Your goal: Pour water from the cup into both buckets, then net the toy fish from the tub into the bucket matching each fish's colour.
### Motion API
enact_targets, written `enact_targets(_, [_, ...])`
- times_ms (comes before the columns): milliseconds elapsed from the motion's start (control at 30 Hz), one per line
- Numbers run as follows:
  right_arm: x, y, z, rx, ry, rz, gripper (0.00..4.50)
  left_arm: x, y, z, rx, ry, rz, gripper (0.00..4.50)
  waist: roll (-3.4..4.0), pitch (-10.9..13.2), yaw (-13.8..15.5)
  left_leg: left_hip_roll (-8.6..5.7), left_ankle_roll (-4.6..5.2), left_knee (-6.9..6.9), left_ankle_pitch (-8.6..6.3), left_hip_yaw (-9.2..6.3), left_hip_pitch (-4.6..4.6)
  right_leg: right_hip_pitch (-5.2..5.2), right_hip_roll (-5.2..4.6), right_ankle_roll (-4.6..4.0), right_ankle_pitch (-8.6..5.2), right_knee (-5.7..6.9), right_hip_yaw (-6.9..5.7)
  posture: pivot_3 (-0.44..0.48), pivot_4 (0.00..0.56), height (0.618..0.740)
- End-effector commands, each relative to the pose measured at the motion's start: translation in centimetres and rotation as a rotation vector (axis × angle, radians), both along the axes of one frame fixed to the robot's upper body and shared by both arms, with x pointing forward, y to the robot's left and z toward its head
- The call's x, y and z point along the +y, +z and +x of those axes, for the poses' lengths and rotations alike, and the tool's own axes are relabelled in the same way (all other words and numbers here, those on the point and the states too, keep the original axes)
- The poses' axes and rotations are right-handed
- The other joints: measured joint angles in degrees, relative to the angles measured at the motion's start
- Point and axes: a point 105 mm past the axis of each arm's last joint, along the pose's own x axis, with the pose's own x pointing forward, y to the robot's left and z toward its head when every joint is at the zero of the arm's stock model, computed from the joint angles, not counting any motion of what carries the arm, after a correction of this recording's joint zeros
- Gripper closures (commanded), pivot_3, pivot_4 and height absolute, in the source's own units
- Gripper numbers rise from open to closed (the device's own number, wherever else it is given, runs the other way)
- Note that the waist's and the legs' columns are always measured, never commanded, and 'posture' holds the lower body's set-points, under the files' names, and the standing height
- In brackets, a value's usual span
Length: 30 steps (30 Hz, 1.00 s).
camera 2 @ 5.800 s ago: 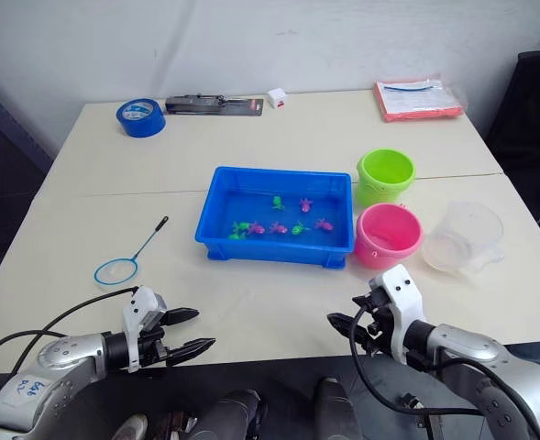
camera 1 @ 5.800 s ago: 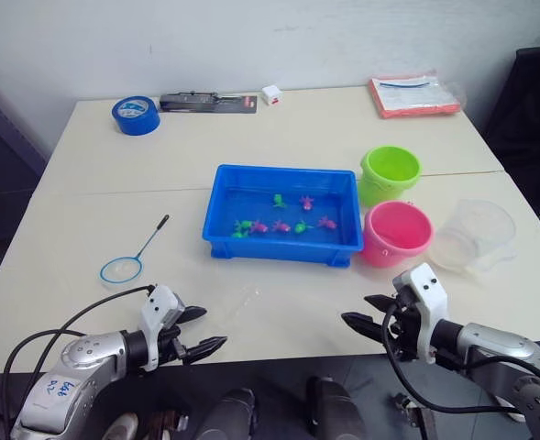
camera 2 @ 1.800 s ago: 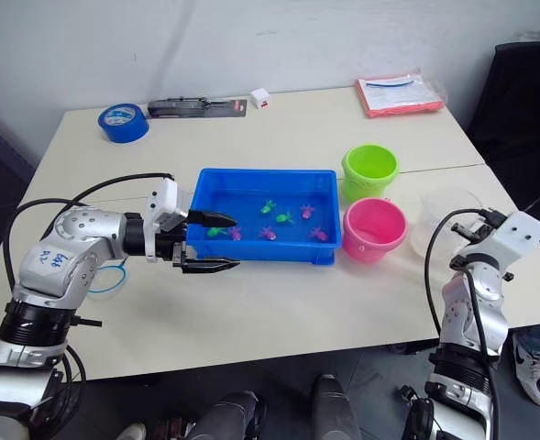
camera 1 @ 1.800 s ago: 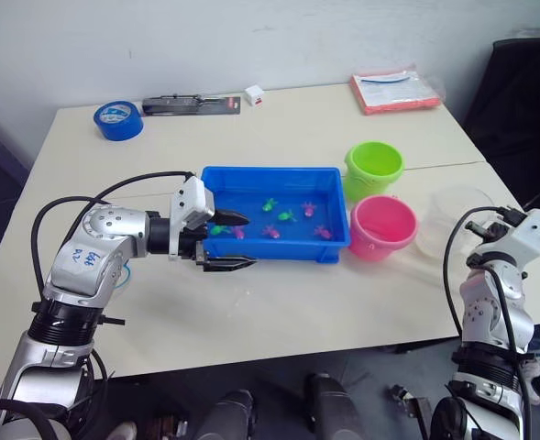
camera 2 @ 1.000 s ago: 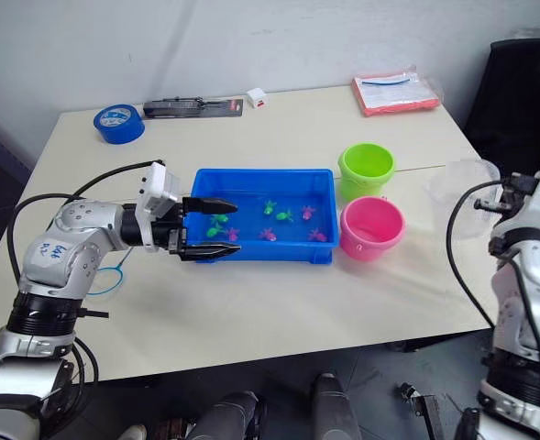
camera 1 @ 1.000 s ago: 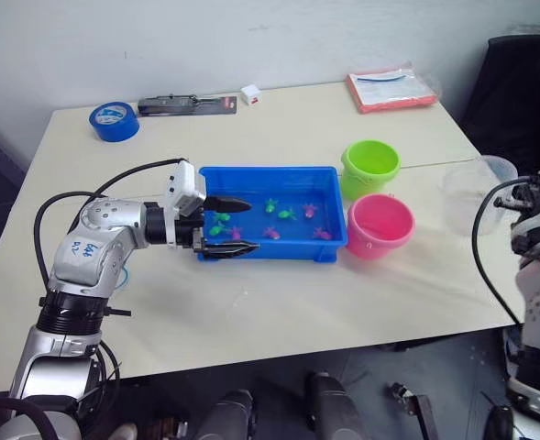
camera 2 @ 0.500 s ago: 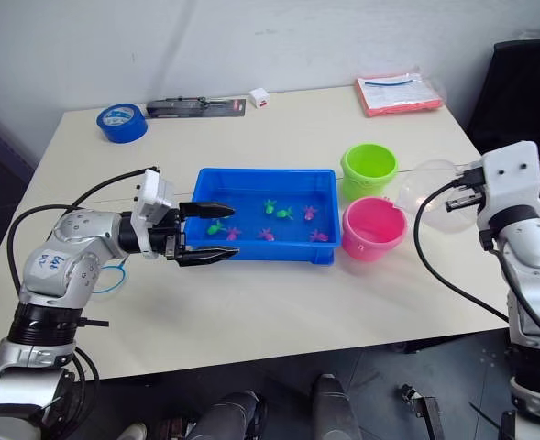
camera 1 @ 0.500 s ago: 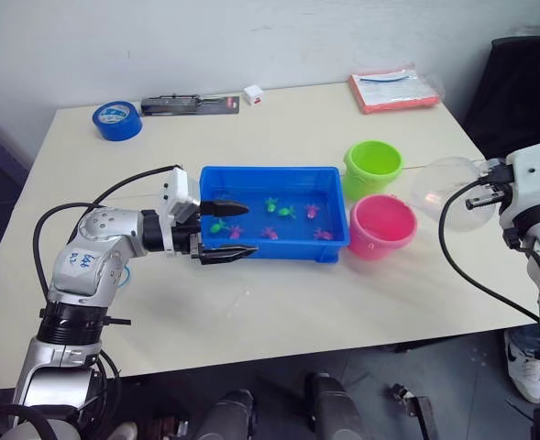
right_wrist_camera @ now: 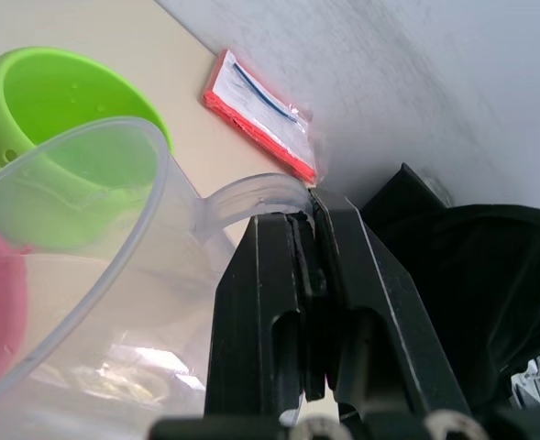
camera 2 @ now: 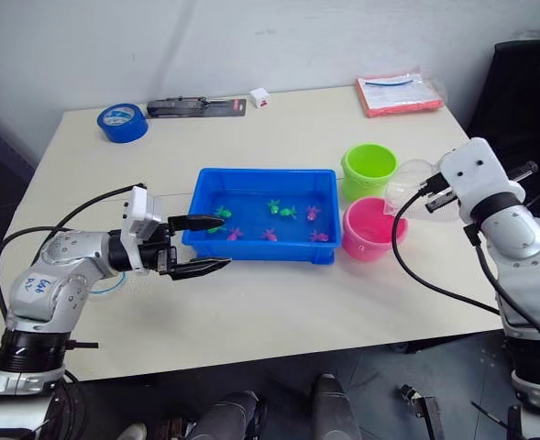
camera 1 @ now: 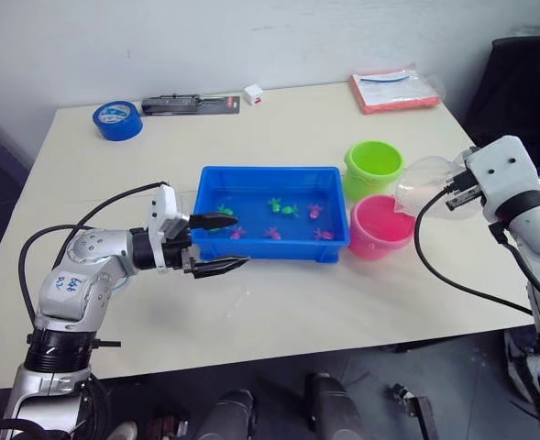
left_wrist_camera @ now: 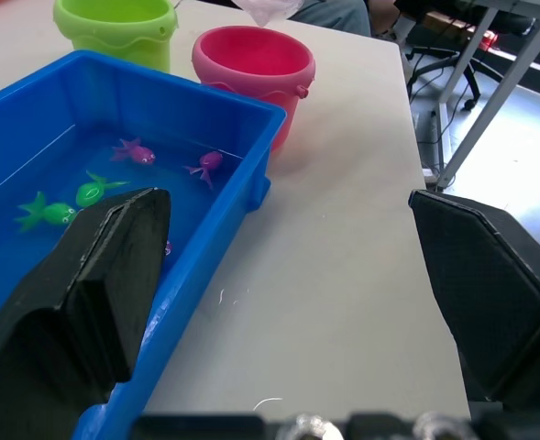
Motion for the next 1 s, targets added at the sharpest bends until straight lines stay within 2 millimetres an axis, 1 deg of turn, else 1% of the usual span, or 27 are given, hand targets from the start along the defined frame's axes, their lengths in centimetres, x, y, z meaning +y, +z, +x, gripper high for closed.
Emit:
enact_targets(33, [0.8,2.7,-0.5,-0.096,0.021,-0.093,3.84,0.4,0.9,-0.6,-0.045,0.022,-0.034,0.00,0.00,0.0,0.0,0.00,0.00,0.00,0.00,0.00,0.00,0.00,0.00,0.00,0.00,0.00,0.01,0.000,0.150,0.740])
enact_targets(367, [1.5,2.9,0.0,-0.105,0.042,-0.182,3.84,0.4,0.8,-0.7,-0.058,0.042,-0.039,0.00,0.00,0.0,0.9,0.00,0.00,-0.02,0.00,0.02,-0.01,0.00,0.01,0.00,0.00,-0.25,0.00,0.000,0.150,0.740])
enact_targets(533, [1.6,3.2,0.1,-0.113,0.043,-0.180,3.84,0.1,1.1,-0.6,-0.071,0.042,-0.047,0.00,0.00,0.0,0.9,0.00,0.00,-0.02,0.00,0.02,-0.01,0.00,0.01,0.00,0.00,-0.26,-0.01,0.000,0.150,0.740])
enact_targets(1000, [1.5,2.9,0.2,-0.111,0.038,-0.180,3.84,0.0,1.6,-0.6,-0.087,0.040,-0.044,0.00,0.00,0.0,0.9,0.01,0.00,-0.02,0.00,0.02,0.00,0.00,0.01,0.00,0.00,-0.26,0.00,0.000,0.150,0.740])
